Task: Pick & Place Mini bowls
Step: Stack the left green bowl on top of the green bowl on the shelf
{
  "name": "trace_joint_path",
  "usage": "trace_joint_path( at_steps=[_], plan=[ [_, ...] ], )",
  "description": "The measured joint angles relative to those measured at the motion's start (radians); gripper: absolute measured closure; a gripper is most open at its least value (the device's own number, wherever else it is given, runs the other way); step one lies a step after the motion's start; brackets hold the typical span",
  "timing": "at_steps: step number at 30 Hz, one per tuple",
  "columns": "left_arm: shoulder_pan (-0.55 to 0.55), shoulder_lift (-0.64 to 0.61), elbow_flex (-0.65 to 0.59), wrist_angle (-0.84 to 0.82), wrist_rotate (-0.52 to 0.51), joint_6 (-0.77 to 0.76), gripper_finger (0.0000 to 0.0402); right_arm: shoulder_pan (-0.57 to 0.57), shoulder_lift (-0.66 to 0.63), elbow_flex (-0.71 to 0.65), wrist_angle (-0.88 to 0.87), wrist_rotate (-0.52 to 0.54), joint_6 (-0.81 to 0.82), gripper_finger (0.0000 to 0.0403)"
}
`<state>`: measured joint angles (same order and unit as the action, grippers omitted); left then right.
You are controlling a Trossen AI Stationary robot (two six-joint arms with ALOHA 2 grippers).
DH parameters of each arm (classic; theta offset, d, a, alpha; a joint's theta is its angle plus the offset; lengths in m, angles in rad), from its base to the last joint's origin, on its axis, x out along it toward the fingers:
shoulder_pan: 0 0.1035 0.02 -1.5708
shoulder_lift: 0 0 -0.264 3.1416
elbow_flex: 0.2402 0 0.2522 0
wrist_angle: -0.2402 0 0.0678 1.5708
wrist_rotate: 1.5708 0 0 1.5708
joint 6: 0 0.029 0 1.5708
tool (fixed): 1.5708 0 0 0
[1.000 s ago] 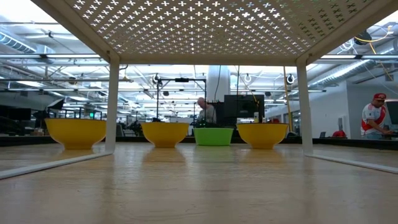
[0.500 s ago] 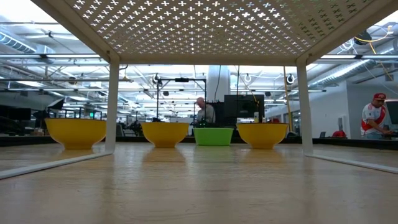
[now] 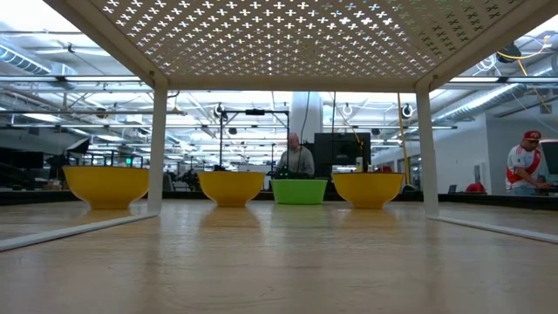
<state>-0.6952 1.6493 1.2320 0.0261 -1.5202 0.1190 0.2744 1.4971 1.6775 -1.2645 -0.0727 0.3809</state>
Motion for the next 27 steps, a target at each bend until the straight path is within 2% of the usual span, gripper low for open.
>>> trace_joint_path(
  at_steps=[6,15,21,27],
  plan=[
    [-0.001,0.000,0.000,0.000,0.000,0.002,0.0128,0.000,0.009,0.000,0.010,-0.016,0.020,0.0386],
    [-0.001,0.000,0.000,0.000,0.000,0.002,0.0128,0.000,0.010,0.000,0.015,-0.009,0.019,0.0323],
    [-0.001,0.000,0.000,0.000,0.000,0.001,0.0128,0.000,0.001,0.000,0.092,-0.008,-0.006,0.0287],
    [-0.001,0.000,0.000,0.000,0.000,0.002,0.0128,0.006,-0.031,0.000,0.156,-0.002,-0.054,0.0277]
  ],
)
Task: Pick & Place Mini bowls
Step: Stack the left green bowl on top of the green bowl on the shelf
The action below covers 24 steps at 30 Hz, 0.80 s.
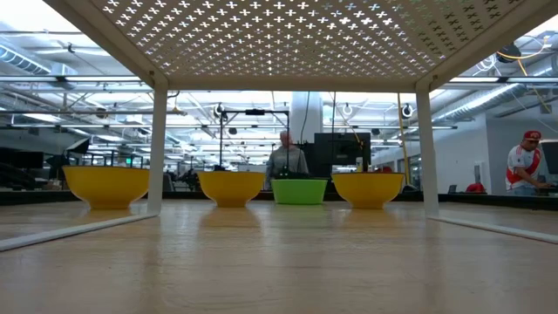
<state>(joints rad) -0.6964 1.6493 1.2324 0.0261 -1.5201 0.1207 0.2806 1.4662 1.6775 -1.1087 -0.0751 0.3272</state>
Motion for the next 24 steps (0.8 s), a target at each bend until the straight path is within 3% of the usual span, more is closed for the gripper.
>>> trace_joint_path(
  at_steps=[6,10,13,17,24],
  plan=[
    [0.000,0.000,0.000,0.000,0.000,0.000,0.0128,0.069,0.017,0.000,-0.004,0.022,-0.024,0.0311],
    [0.000,0.000,0.000,0.000,0.000,0.000,0.0128,0.118,0.066,0.000,-0.007,0.040,-0.070,0.0359],
    [0.000,0.000,0.000,0.000,0.000,-0.001,0.0128,0.143,0.102,0.001,-0.014,0.115,-0.123,0.0395],
    [0.000,0.000,0.000,0.000,0.000,-0.004,0.0128,0.147,0.168,0.001,-0.064,0.206,-0.160,0.0395],
    [0.000,0.000,0.000,0.000,0.000,-0.003,0.0128,0.121,0.247,0.000,-0.064,0.147,-0.183,0.0400]
  ],
)
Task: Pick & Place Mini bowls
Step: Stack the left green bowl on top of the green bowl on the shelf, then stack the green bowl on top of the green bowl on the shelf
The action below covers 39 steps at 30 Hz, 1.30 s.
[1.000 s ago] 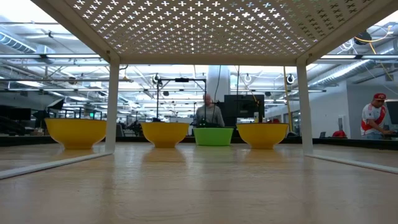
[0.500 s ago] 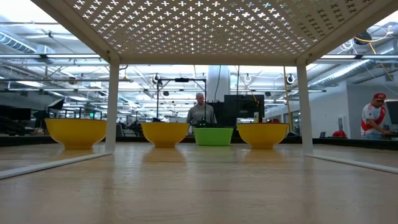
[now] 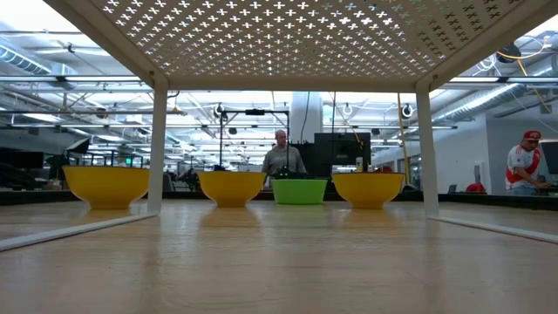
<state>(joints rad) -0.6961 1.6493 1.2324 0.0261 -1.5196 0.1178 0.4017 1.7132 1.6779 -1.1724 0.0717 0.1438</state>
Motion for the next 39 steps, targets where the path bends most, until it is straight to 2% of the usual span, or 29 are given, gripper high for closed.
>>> trace_joint_path(
  at_steps=[3,21,29,39],
  plan=[
    [0.000,0.000,0.000,0.000,0.001,0.000,0.0128,-0.010,0.012,0.000,0.011,-0.024,-0.006,0.0402],
    [0.000,0.000,0.000,0.000,0.004,-0.004,0.0128,-0.022,-0.017,0.000,0.144,-0.017,-0.052,0.0402],
    [0.000,0.000,0.000,0.000,0.003,-0.001,0.0128,-0.023,-0.038,0.000,0.166,0.059,-0.046,0.0402],
    [0.000,0.000,0.000,0.001,0.000,0.011,0.0128,-0.020,-0.093,0.000,0.189,0.058,0.007,0.0398]
  ],
)
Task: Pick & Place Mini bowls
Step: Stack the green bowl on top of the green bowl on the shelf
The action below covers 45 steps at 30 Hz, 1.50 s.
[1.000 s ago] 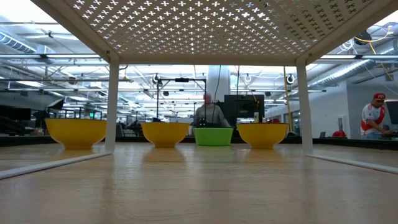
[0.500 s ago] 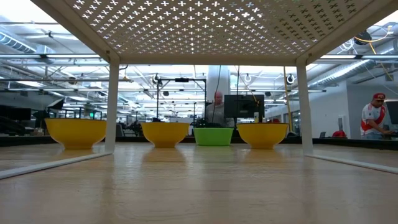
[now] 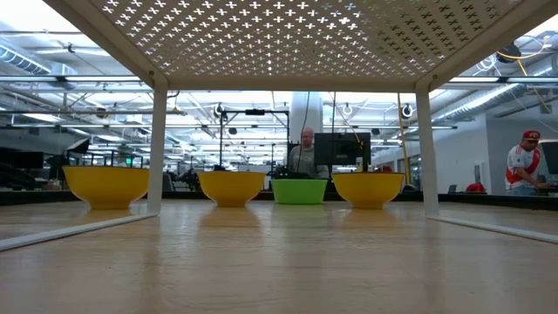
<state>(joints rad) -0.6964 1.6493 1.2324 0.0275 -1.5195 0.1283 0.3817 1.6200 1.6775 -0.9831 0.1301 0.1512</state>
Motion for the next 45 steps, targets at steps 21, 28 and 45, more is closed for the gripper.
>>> trace_joint_path(
  at_steps=[21,28,45],
  plan=[
    [0.687,-0.223,0.084,-0.338,0.848,-0.138,0.0129,0.002,-0.285,-0.225,0.335,0.623,-0.285,0.0403],
    [1.061,-0.168,0.114,-0.460,1.206,-0.216,0.0129,-0.074,-0.406,-0.484,0.611,0.763,-0.385,0.0403],
    [1.217,0.390,0.513,-0.844,1.490,-0.162,0.0129,-0.226,-0.603,-1.018,1.470,0.759,-0.819,0.0403]
  ],
)
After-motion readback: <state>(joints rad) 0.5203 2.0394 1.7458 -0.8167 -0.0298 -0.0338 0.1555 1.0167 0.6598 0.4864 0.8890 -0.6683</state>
